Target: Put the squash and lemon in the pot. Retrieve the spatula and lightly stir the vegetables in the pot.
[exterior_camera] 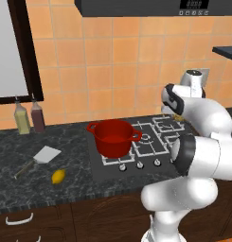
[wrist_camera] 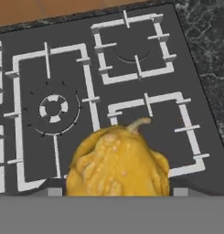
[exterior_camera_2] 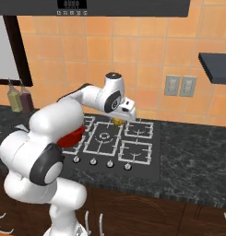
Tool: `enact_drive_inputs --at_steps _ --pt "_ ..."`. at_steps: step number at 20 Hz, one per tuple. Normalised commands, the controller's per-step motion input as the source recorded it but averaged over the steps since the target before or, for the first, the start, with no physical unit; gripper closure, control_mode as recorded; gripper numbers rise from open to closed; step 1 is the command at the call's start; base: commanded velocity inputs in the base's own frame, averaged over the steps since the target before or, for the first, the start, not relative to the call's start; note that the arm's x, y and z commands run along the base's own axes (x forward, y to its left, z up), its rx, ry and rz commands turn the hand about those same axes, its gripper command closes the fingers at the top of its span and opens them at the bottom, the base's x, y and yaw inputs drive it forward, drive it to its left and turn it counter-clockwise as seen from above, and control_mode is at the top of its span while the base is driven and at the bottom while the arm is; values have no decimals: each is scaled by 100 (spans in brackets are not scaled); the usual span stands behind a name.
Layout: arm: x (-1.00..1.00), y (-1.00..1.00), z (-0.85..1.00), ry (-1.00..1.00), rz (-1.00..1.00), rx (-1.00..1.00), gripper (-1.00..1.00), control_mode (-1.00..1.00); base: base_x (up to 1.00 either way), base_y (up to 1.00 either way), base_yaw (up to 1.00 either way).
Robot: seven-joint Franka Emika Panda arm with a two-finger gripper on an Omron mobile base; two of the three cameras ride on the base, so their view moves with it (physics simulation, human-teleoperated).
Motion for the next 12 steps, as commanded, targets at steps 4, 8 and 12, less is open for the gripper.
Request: enact_drive_inputs --at_steps 4,8,12 --pt "0 100 34 8 61 0 100 -100 0 0 0" --pt "-2 100 6 1 62 -3 100 -100 0 0 0" --pt "0 100 -9 0 25 -13 100 -100 0 0 0"
